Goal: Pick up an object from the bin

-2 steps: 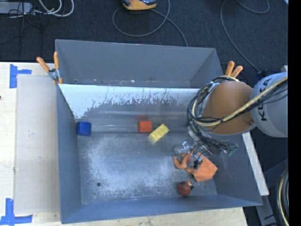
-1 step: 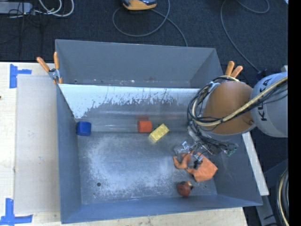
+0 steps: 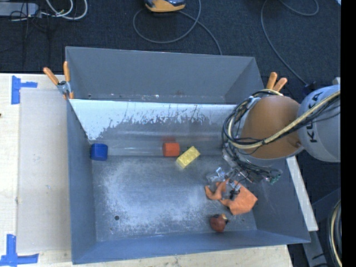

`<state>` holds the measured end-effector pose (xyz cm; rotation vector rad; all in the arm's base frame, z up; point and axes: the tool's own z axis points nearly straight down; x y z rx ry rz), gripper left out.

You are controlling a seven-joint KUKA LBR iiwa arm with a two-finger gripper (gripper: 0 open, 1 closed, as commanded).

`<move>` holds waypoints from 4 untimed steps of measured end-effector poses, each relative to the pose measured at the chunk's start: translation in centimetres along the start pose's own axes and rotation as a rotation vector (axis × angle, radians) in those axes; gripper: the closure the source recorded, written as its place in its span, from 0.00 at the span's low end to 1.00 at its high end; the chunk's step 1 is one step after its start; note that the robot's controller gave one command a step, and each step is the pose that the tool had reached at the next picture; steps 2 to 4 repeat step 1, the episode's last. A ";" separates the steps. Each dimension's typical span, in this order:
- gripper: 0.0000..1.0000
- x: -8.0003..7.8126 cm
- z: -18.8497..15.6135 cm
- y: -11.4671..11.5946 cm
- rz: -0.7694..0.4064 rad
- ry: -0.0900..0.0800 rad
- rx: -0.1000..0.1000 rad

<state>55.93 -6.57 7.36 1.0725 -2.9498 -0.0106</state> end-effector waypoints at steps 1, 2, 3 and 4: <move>1.00 -1.4 -3.8 -0.6 -0.039 -0.006 0.006; 1.00 -1.4 -3.8 -0.6 -0.039 -0.006 0.006; 1.00 -1.4 -3.8 -0.6 -0.039 -0.006 0.006; 1.00 -1.4 -3.8 -0.6 -0.039 -0.006 0.006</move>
Offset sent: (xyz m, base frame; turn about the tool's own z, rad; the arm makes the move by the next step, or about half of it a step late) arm 0.0034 0.0105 0.0838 -0.0448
